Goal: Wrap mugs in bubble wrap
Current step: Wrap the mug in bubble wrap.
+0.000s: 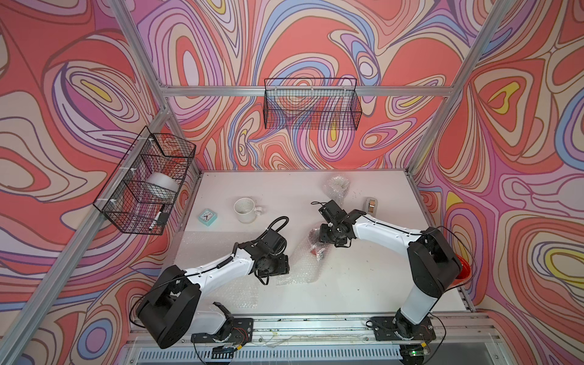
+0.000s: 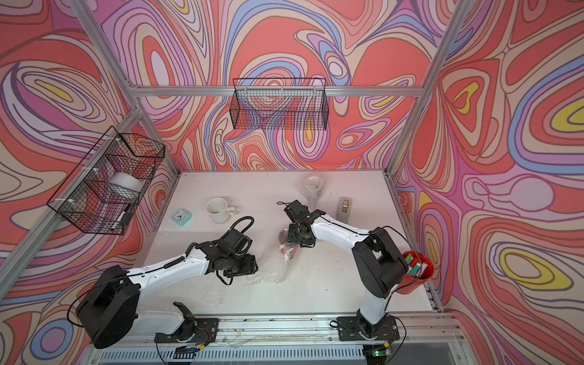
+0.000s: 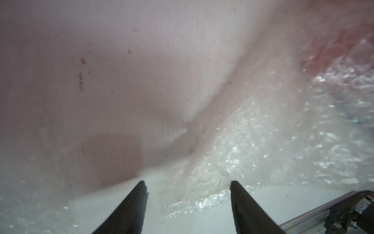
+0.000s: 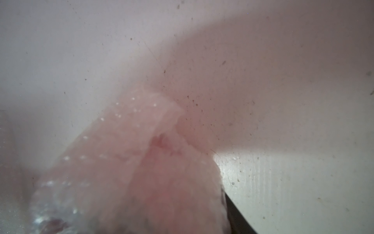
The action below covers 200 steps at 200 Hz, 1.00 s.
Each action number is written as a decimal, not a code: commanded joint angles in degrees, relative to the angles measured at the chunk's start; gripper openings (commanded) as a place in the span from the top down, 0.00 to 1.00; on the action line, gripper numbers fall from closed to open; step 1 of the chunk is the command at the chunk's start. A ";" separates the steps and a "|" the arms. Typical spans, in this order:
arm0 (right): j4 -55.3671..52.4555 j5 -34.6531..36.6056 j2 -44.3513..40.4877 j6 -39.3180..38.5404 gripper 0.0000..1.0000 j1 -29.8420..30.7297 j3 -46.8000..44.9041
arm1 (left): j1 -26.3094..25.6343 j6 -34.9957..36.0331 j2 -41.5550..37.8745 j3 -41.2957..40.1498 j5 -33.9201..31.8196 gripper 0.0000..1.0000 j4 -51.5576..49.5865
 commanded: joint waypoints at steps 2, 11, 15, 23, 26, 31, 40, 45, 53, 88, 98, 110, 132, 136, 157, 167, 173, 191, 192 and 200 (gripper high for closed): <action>0.83 0.38 0.51 0.66 0.47 -0.25 -0.88 | -0.71 -1.46 1.49 -1.12 -0.44 0.32 -1.63; 0.84 0.37 0.60 0.66 0.47 -0.28 -0.81 | -0.85 -1.61 1.72 -1.27 -0.31 0.33 -1.40; 0.83 0.37 0.61 0.60 0.47 -0.28 -0.79 | -0.94 -1.63 1.76 -1.39 -0.21 0.34 -1.34; 0.81 0.37 0.56 0.66 0.47 -0.26 -0.71 | -1.02 -1.80 1.85 -1.53 -0.12 0.35 -1.27; 0.80 0.37 0.60 0.61 0.47 -0.22 -0.70 | -1.11 -1.85 1.84 -1.62 -0.05 0.35 -1.25; 0.72 0.37 0.68 0.60 0.47 -0.26 -0.68 | -1.20 -2.00 1.74 -1.81 0.00 0.36 -1.27; 0.71 0.37 0.64 0.56 0.47 -0.21 -0.62 | -1.55 -2.26 1.56 -2.17 0.09 0.37 -1.18; 0.70 0.37 0.62 0.59 0.47 -0.27 -0.62 | -1.76 -2.50 1.39 -2.49 0.17 0.38 -1.10; 0.70 0.37 0.69 0.52 0.47 -0.29 -0.64 | -1.98 -2.79 1.24 -3.10 0.28 0.39 -0.67; 0.70 0.11 0.72 0.55 0.47 -0.27 -0.70 | -2.74 -4.29 1.02 -5.16 0.97 0.50 0.98; 0.59 0.19 0.74 0.59 0.47 -0.26 -0.78 | -3.04 -4.70 0.89 -5.50 0.95 0.55 1.19; 0.52 0.27 0.78 0.50 0.47 -0.27 -0.84 | -3.23 -5.08 0.67 -5.80 0.91 0.63 1.82; 0.61 0.19 0.75 0.51 0.47 -0.21 -0.89 | -3.34 -5.13 0.45 -5.27 0.47 0.76 1.60; 0.61 0.20 0.65 0.57 0.47 -0.27 -0.88 | -3.32 -5.03 0.33 -5.13 0.21 0.78 1.47; 0.61 0.37 0.66 0.47 0.48 -0.25 -0.97 | -3.27 -4.63 -0.84 -3.99 -1.15 0.90 0.37; 0.54 0.31 0.64 0.26 0.48 -0.27 -0.97 | -3.31 -4.55 -1.69 -3.26 -1.69 0.93 -0.22; 0.61 0.21 0.69 0.25 0.48 -0.27 -1.05 | -3.27 -4.49 -2.32 -2.85 -2.09 0.95 -0.55; 1.02 -0.13 0.37 0.03 0.48 -0.25 -1.49 | -3.29 -4.41 -4.26 -1.24 -3.75 0.99 -1.70; 0.99 -0.14 0.40 0.05 0.48 -0.27 -1.49 | -3.30 -4.40 -4.34 -1.15 -3.81 0.99 -1.79; 1.05 -0.25 0.41 -0.02 0.48 -0.28 -1.67 | -3.31 -4.31 -4.96 -0.30 -4.55 1.00 -2.20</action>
